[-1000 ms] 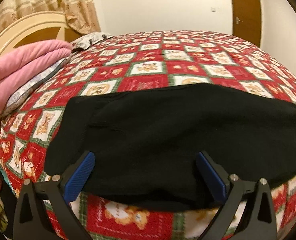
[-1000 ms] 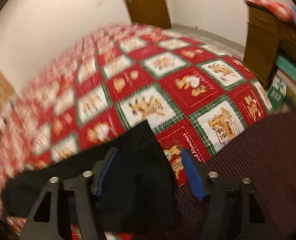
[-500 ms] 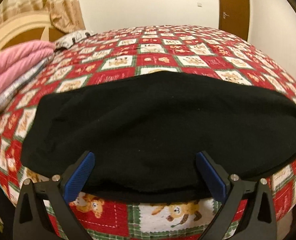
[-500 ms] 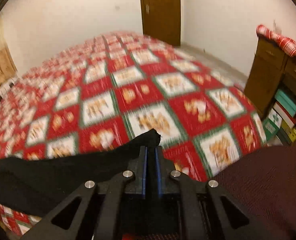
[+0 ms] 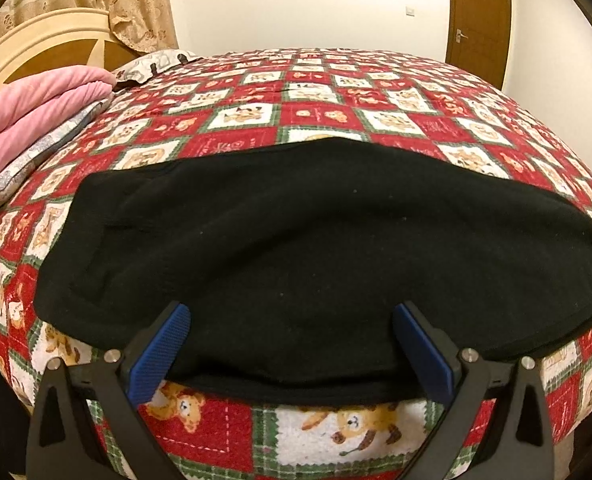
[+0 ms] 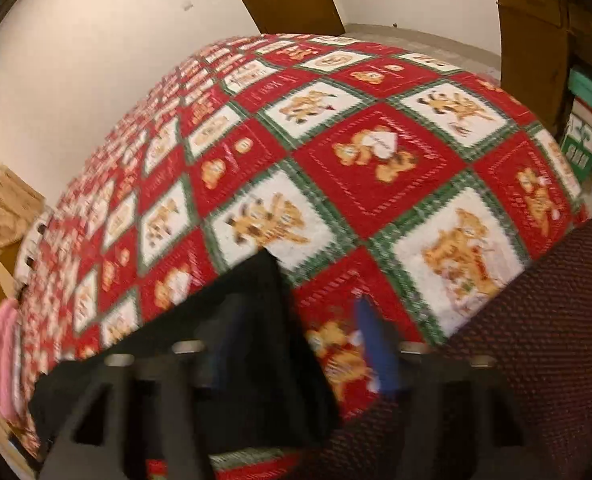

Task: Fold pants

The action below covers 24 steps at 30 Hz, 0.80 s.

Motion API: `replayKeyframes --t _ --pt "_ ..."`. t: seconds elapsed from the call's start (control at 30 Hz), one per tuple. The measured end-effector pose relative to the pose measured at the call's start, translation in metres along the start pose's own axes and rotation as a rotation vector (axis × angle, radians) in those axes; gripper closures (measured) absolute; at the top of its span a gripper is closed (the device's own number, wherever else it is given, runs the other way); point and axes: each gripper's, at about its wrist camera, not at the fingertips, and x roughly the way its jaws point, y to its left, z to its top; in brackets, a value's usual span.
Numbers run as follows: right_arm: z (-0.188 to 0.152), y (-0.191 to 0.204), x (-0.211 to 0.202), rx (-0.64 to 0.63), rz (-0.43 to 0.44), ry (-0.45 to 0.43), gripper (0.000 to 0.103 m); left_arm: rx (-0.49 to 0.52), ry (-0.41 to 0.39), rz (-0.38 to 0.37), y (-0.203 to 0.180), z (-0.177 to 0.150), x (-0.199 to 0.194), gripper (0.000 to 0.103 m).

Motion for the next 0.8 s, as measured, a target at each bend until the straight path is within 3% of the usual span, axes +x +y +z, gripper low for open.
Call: replayKeyframes --t 0.13,0.27,0.33,0.4,0.43,0.5,0.63,0.7,0.8 --pt "-0.009 0.002 0.0 -0.057 -0.001 0.003 0.036 -0.008 -0.001 0.008 -0.001 0.001 0.001 0.0" --pt "-0.023 0.035 0.016 -0.245 -0.052 0.084 0.037 -0.012 0.001 0.017 -0.001 0.001 0.0 0.0" --pt "-0.035 0.057 0.023 -0.35 -0.133 0.083 0.039 -0.011 -0.002 0.024 -0.002 0.001 -0.001 0.0" --pt "-0.038 0.066 0.019 -0.349 -0.096 0.082 0.067 -0.011 -0.006 0.027 -0.002 0.0 -0.002 0.0" --pt "-0.04 0.068 0.017 -0.342 -0.072 0.087 0.087 -0.013 -0.007 0.026 -0.002 -0.001 -0.002 0.0" --pt "-0.044 0.081 0.011 -0.4 -0.123 0.063 0.091 -0.012 -0.006 0.025 -0.002 -0.001 -0.002 0.0" --pt "-0.041 0.099 -0.04 -0.486 -0.186 -0.142 0.092 0.002 -0.006 0.027 -0.002 -0.003 -0.003 0.0" --pt "-0.035 0.097 -0.053 -0.521 -0.212 -0.2 0.092 0.006 -0.007 0.027 -0.003 -0.002 -0.004 0.0" --pt "-0.028 0.088 -0.023 -0.54 -0.275 -0.109 0.091 0.003 -0.009 0.024 -0.004 -0.002 -0.002 0.0"
